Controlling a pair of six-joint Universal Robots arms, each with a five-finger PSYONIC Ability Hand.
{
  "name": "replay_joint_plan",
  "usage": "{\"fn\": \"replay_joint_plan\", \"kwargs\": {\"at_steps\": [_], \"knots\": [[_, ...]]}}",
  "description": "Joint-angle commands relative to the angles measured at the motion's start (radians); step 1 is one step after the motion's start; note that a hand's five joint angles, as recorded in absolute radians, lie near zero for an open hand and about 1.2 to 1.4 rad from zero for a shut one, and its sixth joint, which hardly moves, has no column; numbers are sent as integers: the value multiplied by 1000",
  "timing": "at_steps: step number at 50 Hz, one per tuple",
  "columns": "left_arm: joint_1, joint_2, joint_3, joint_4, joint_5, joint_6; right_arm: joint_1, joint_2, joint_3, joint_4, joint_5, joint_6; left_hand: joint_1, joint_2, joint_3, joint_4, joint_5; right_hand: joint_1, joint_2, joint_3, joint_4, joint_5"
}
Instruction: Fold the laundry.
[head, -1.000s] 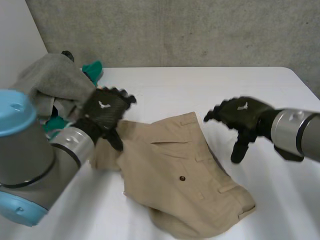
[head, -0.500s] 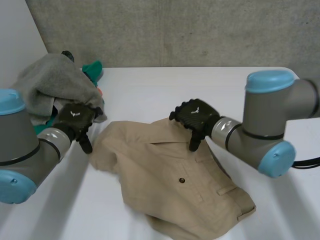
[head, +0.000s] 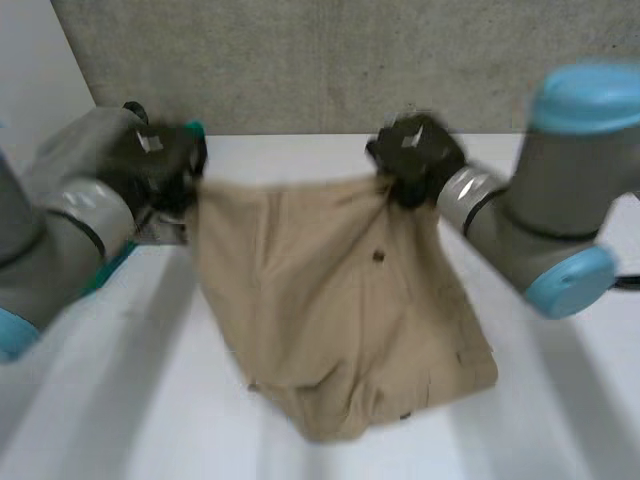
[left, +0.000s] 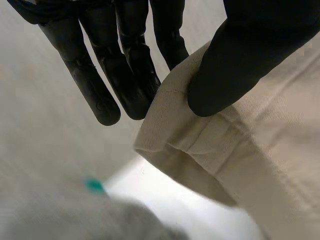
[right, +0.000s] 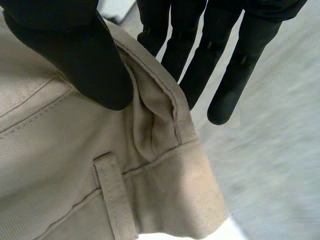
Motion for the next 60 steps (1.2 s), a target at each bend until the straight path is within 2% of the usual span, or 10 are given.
{"fn": "replay_joint_plan", "kwargs": {"at_steps": [1,11,19,26,28,32,38,50,56,60], "knots": [[-4,184,116,-24,-10,-11,-128,-289,-9,132,-6,-19,248,203,209,201,231,294,227,222,203,241],[-13,195,155,-109,-15,-8,-186,-372,-2,290,-88,-21,248,203,209,201,231,294,227,222,203,241],[-38,-86,312,-35,-18,-5,-173,-148,-105,135,-56,-13,248,203,209,201,231,294,227,222,203,241],[-70,-247,599,411,-25,-14,-134,-2,-302,-423,121,5,248,203,209,201,231,294,227,222,203,241],[-75,-244,610,605,-59,-19,-125,-1,-305,-562,138,18,248,203,209,201,231,294,227,222,203,241],[-82,-239,607,779,-133,-36,-113,-7,-278,-731,139,44,248,203,209,201,231,294,227,222,203,241],[-84,-230,555,660,-150,-45,-111,-42,-192,-638,99,85,248,203,209,201,231,294,227,222,203,241],[-104,-169,49,493,-145,-24,-118,39,61,-253,40,58,248,203,209,201,231,294,227,222,203,241],[-124,-163,-215,365,-159,97,-111,65,202,-114,46,-107,248,203,209,201,231,294,227,222,203,241],[-202,-114,-314,270,-171,193,-114,56,273,6,53,-192,248,203,209,201,231,294,227,222,203,241]]}}
